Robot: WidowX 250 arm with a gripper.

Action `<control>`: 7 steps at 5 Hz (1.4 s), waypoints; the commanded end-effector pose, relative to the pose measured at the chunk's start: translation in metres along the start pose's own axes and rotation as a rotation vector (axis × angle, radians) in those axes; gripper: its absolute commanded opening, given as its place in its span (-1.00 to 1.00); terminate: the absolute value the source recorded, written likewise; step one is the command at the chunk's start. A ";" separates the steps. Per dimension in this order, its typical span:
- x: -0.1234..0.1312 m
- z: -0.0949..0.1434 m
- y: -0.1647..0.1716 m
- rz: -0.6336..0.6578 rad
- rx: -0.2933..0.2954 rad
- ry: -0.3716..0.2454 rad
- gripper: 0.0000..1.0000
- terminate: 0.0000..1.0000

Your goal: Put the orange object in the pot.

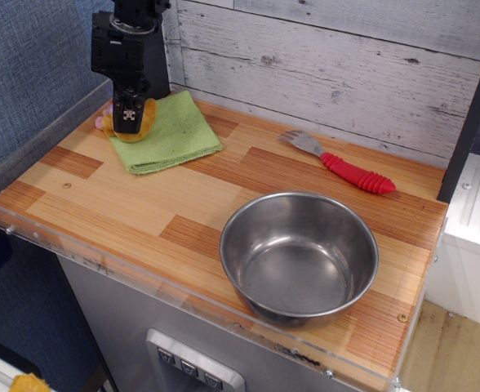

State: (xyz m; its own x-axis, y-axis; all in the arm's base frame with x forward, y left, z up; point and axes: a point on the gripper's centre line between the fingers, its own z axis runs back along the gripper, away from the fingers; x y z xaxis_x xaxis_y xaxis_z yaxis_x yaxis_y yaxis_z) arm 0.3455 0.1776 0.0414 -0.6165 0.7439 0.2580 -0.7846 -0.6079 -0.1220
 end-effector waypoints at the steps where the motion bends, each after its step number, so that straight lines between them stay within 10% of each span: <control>1: 0.004 0.006 0.000 -0.005 -0.016 0.012 -1.00 -1.00; 7: -0.013 0.095 0.028 -0.138 -0.167 0.164 -1.00 -1.00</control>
State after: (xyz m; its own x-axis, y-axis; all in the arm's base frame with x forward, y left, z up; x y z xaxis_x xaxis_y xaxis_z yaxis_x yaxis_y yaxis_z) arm 0.3406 0.1239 0.1049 -0.4865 0.8635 0.1329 -0.8670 -0.4585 -0.1951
